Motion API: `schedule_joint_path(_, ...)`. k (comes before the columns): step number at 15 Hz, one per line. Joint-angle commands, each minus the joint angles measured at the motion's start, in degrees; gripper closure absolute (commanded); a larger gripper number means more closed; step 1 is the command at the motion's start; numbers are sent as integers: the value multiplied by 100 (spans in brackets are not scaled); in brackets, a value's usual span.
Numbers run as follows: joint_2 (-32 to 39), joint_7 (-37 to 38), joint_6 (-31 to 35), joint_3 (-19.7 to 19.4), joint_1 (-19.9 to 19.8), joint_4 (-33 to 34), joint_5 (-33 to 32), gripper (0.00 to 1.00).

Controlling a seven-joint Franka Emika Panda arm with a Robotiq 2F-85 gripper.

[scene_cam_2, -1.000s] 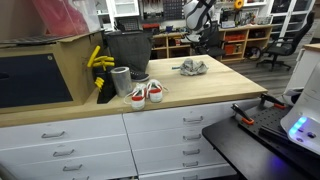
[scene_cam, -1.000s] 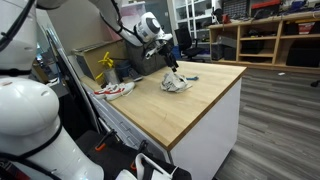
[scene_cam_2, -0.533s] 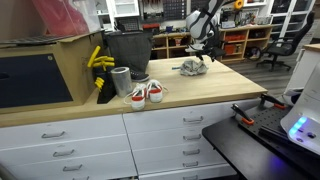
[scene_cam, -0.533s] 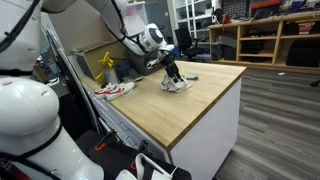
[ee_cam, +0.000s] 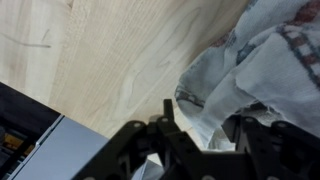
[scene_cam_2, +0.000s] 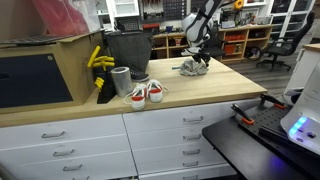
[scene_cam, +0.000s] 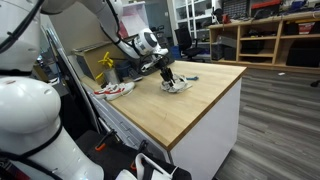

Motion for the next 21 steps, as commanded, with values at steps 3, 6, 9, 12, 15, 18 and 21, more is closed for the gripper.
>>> schedule_joint_path(3, -309, 73, 167, 0, 48, -235, -117, 95)
schedule_joint_path(6, -536, -34, 108, 37, 4, -195, -56, 100)
schedule_joint_path(9, -870, -173, -135, 46, -86, 32, 15, 99)
schedule_joint_path(12, -1178, -300, -456, 47, -266, 576, 92, 99)
schedule_joint_path(15, -1475, -531, -793, 123, -431, 1151, 173, 99)
schedule_joint_path(18, -1678, -790, -1044, 208, -550, 1597, 248, 99)
schedule_joint_path(21, -1876, -1007, -1195, 322, -622, 1757, 269, 99)
